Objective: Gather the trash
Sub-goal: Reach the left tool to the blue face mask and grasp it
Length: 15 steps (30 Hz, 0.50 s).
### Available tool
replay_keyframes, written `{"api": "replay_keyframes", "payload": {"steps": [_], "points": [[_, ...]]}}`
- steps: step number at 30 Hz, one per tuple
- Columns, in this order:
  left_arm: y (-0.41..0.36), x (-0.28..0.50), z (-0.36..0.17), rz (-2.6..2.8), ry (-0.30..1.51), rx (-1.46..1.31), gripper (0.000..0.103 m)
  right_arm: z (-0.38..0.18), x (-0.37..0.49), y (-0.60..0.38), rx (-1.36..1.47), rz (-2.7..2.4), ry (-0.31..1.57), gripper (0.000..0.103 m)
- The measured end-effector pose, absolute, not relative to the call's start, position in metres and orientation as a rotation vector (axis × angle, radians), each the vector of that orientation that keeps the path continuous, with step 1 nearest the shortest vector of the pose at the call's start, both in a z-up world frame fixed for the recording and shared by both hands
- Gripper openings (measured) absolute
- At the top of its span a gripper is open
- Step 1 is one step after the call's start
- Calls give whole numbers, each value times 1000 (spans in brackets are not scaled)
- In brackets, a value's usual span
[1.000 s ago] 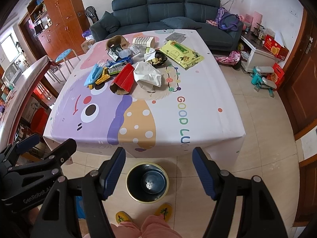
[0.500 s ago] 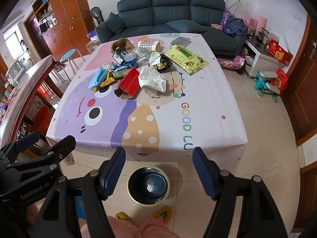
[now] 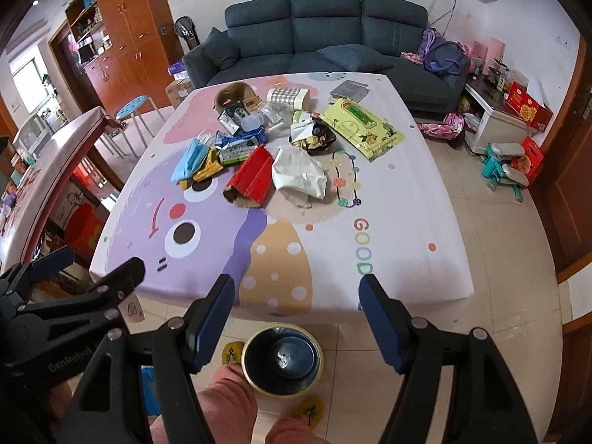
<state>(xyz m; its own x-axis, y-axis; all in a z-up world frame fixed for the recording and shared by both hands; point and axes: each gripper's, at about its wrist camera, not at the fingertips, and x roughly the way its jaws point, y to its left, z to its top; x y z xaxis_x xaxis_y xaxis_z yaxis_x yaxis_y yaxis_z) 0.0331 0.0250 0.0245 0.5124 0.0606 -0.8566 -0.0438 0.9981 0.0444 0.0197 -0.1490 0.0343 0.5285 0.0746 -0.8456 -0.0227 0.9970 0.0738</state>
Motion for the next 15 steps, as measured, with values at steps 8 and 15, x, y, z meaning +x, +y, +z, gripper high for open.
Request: {"api": "replay_keyframes", "payload": {"steps": [8, 15], "points": [[67, 99, 16, 52, 1081, -6, 99, 33, 61, -137, 123, -16, 1020, 70], [98, 165, -4, -13, 1151, 5, 99, 10, 107, -102, 148, -3, 1087, 70]]}}
